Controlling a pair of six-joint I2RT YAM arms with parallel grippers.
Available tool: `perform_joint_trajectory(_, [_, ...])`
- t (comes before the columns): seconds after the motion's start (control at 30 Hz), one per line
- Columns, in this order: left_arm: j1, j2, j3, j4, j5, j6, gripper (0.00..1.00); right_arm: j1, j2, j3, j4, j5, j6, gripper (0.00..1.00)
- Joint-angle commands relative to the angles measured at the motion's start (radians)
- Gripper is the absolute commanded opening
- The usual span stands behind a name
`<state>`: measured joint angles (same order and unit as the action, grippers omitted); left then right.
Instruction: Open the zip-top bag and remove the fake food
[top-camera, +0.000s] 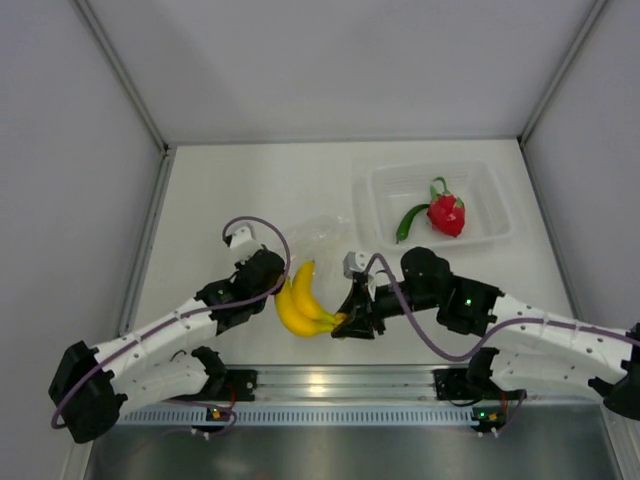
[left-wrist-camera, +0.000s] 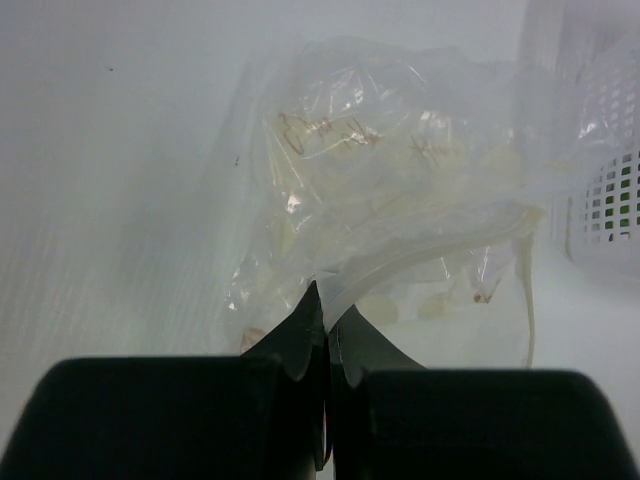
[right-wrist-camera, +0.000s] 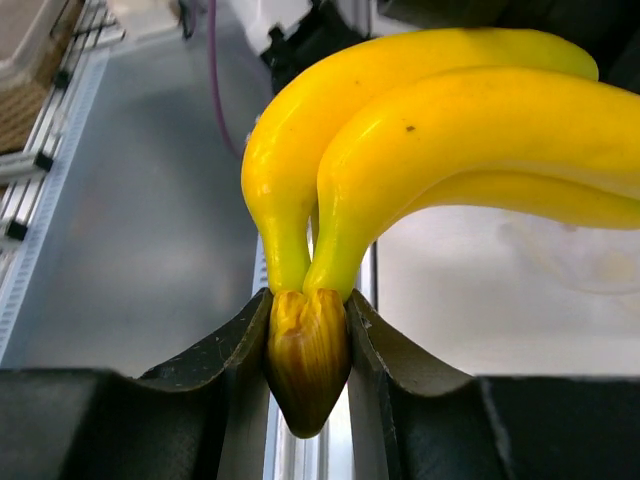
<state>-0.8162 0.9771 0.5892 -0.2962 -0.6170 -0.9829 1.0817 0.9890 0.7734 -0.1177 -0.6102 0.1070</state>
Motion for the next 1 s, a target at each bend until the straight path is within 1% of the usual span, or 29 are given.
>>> perform_joint_trajectory(0.0, [0.028, -0.032, 0.034, -0.021, 0.025, 0.021, 0.00, -0.017, -0.146, 0.009, 0.127, 0.196, 0.060, 0.00])
perform_joint_trajectory(0.1, [0.045, -0.051, 0.032, -0.035, 0.030, 0.029, 0.00, -0.045, -0.234, 0.038, 0.049, 0.344, 0.088, 0.00])
perform_joint_trajectory(0.13, [0.049, -0.057, 0.032, -0.037, 0.033, 0.030, 0.00, -0.052, -0.252, 0.055, 0.026, 0.481, 0.101, 0.00])
perform_joint_trajectory(0.17, [0.051, -0.061, 0.034, -0.040, 0.033, 0.035, 0.00, -0.058, -0.266, 0.066, -0.038, 0.554, 0.111, 0.00])
perform_joint_trajectory(0.2, [0.051, -0.070, 0.032, -0.044, 0.033, 0.035, 0.00, -0.078, -0.277, 0.079, -0.068, 0.617, 0.114, 0.00])
perform_joint_trajectory(0.27, [0.052, -0.078, 0.031, -0.044, 0.039, 0.036, 0.00, -0.112, -0.257, 0.141, -0.153, 0.793, 0.126, 0.00])
perform_joint_trajectory(0.3, [0.052, -0.083, 0.031, -0.044, 0.042, 0.036, 0.00, -0.158, -0.215, 0.161, -0.218, 0.823, 0.123, 0.00])
perform_joint_trajectory(0.37, [0.052, -0.084, 0.032, -0.044, 0.048, 0.041, 0.00, -0.206, -0.175, 0.199, -0.241, 0.860, 0.112, 0.00])
perform_joint_trajectory(0.4, [0.052, -0.086, 0.034, -0.046, 0.048, 0.041, 0.00, -0.254, -0.135, 0.204, -0.240, 0.871, 0.109, 0.00])
perform_joint_trajectory(0.5, [0.054, -0.090, 0.038, -0.049, 0.053, 0.049, 0.00, -0.341, -0.058, 0.202, -0.192, 0.920, 0.054, 0.00])
perform_joint_trajectory(0.57, [0.054, -0.095, 0.043, -0.055, 0.057, 0.058, 0.00, -0.396, 0.003, 0.195, -0.159, 0.996, 0.027, 0.00])
perform_joint_trajectory(0.6, [0.055, -0.095, 0.046, -0.057, 0.063, 0.061, 0.00, -0.411, 0.019, 0.181, -0.105, 1.001, -0.001, 0.00])
perform_joint_trajectory(0.73, [0.057, -0.100, 0.061, -0.066, 0.085, 0.092, 0.00, -0.497, 0.098, 0.156, 0.025, 0.925, -0.066, 0.00])
perform_joint_trajectory(0.83, [0.058, -0.098, 0.072, -0.069, 0.109, 0.115, 0.00, -0.580, 0.193, 0.185, 0.061, 0.793, -0.089, 0.00])
perform_joint_trajectory(0.87, [0.058, -0.100, 0.077, -0.070, 0.115, 0.119, 0.00, -0.609, 0.248, 0.194, 0.064, 0.770, -0.098, 0.00])
perform_joint_trajectory(0.97, [0.058, -0.098, 0.086, -0.070, 0.129, 0.133, 0.00, -0.626, 0.364, 0.254, 0.044, 0.756, -0.159, 0.00])
